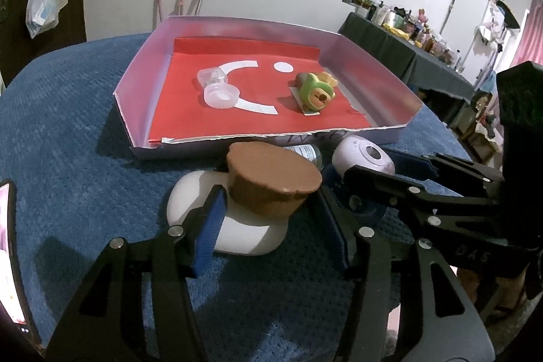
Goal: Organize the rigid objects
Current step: 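Carry the brown pot with the left gripper while the right gripper carries the pink container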
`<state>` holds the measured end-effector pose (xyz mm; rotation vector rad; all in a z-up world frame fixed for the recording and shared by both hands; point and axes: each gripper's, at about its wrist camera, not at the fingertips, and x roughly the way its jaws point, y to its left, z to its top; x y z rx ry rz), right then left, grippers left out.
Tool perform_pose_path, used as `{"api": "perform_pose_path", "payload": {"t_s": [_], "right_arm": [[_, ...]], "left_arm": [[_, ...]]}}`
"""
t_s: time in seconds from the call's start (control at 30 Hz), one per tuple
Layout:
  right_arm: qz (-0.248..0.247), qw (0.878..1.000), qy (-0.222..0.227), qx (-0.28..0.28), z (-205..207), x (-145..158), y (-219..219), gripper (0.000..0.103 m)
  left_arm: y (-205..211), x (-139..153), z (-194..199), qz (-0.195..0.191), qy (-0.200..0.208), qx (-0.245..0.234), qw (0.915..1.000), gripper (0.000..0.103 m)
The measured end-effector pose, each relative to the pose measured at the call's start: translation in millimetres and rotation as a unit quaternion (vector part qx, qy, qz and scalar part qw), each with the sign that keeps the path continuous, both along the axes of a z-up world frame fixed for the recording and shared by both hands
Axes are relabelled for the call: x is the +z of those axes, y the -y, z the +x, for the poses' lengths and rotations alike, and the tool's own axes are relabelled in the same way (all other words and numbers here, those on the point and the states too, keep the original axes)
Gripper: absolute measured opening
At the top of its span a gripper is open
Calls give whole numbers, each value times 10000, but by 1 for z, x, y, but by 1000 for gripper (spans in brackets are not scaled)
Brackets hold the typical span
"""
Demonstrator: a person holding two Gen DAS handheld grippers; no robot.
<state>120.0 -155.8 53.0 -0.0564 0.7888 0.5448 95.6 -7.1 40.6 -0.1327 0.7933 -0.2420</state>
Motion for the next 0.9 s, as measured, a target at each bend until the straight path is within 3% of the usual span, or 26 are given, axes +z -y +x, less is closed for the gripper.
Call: {"api": "perform_pose_path", "payload": {"t_s": [0.23, 0.37, 0.43, 0.9], "right_arm": [[1, 10000, -25, -20, 4, -2, 1, 52], [17, 10000, -23, -30, 5, -2, 2, 52], [36, 10000, -24, -19, 5, -2, 3, 52], [100, 9999, 16, 50, 3, 2, 0, 52]], "left_arm": [[-5, 1, 3, 17, -22, 3, 10000, 65], [-5, 1, 6, -7, -10, 1, 10000, 64], [-4, 2, 8, -34, 4, -8, 10000, 57], [-3, 9, 1, -56, 127, -17, 9999, 57]]}}
